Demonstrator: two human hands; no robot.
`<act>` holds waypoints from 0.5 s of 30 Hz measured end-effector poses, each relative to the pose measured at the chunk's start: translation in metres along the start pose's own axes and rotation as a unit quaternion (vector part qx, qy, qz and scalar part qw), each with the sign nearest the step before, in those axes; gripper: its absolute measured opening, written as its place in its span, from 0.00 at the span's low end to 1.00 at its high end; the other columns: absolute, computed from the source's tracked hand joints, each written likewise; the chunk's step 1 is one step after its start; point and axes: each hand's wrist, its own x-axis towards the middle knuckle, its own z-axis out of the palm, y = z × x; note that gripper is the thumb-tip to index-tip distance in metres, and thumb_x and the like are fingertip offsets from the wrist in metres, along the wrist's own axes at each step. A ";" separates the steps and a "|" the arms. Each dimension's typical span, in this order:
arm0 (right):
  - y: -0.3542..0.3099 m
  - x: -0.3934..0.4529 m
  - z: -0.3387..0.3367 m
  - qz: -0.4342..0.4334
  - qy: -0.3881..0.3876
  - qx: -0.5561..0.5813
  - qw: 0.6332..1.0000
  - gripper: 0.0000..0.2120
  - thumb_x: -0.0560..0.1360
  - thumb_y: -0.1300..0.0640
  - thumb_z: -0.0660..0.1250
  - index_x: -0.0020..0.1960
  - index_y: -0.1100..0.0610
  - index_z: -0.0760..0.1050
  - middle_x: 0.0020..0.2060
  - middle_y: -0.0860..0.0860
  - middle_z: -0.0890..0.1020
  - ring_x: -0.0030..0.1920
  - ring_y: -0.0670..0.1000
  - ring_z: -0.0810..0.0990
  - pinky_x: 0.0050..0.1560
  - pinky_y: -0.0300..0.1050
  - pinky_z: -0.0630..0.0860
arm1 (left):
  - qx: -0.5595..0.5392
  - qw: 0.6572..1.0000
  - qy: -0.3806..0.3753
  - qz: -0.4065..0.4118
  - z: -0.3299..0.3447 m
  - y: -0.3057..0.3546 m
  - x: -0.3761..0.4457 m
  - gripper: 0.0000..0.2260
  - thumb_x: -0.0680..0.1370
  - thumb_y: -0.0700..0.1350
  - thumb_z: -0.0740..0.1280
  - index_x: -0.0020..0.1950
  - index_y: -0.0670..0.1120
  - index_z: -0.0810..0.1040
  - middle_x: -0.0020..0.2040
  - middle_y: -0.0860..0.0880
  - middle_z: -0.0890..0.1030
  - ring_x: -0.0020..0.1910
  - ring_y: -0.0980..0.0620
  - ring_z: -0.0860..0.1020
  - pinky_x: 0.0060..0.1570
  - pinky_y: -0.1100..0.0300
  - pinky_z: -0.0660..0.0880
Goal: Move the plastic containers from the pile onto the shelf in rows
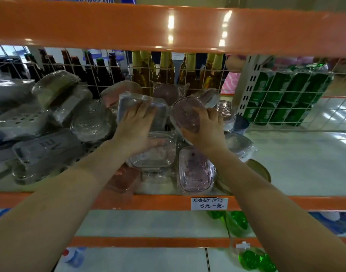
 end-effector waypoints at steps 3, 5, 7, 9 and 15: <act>0.001 -0.001 -0.002 0.001 0.003 -0.002 1.000 0.34 0.71 0.43 0.70 0.72 0.50 0.61 0.70 0.58 0.62 0.70 0.61 0.58 0.69 0.54 0.61 | 0.005 1.000 0.007 -0.001 -0.003 0.002 -0.004 0.43 0.72 0.61 0.68 0.78 0.45 0.50 0.78 0.45 0.46 0.76 0.44 0.46 0.73 0.48 0.44; 0.002 -0.002 -0.005 0.002 0.006 -0.005 1.000 0.35 0.70 0.41 0.70 0.72 0.50 0.61 0.71 0.58 0.60 0.71 0.61 0.55 0.71 0.54 0.58 | 0.010 1.000 0.011 -0.010 -0.003 0.003 -0.006 0.43 0.72 0.61 0.68 0.78 0.46 0.50 0.78 0.44 0.47 0.76 0.43 0.46 0.73 0.47 0.43; 0.004 -0.003 -0.008 0.001 0.005 -0.002 1.000 0.34 0.70 0.42 0.70 0.72 0.50 0.62 0.71 0.57 0.59 0.72 0.60 0.54 0.71 0.53 0.57 | 0.006 1.000 0.012 -0.018 -0.004 0.004 -0.009 0.43 0.71 0.61 0.69 0.78 0.48 0.50 0.78 0.43 0.47 0.76 0.42 0.46 0.73 0.47 0.43; 0.004 -0.005 -0.012 -0.004 0.003 0.000 1.000 0.34 0.70 0.43 0.71 0.72 0.50 0.62 0.72 0.56 0.58 0.72 0.59 0.54 0.71 0.53 0.57 | -0.005 1.000 0.011 -0.024 -0.005 0.004 -0.013 0.43 0.72 0.61 0.69 0.78 0.50 0.49 0.77 0.43 0.47 0.76 0.42 0.46 0.73 0.47 0.45; 0.004 -0.016 -0.014 -0.023 -0.006 -0.026 0.999 0.32 0.71 0.43 0.70 0.70 0.52 0.65 0.70 0.56 0.62 0.70 0.60 0.59 0.69 0.52 0.60 | -0.009 0.999 0.003 -0.036 -0.007 0.012 -0.022 0.41 0.74 0.56 0.69 0.78 0.49 0.48 0.75 0.42 0.52 0.75 0.42 0.50 0.72 0.46 0.51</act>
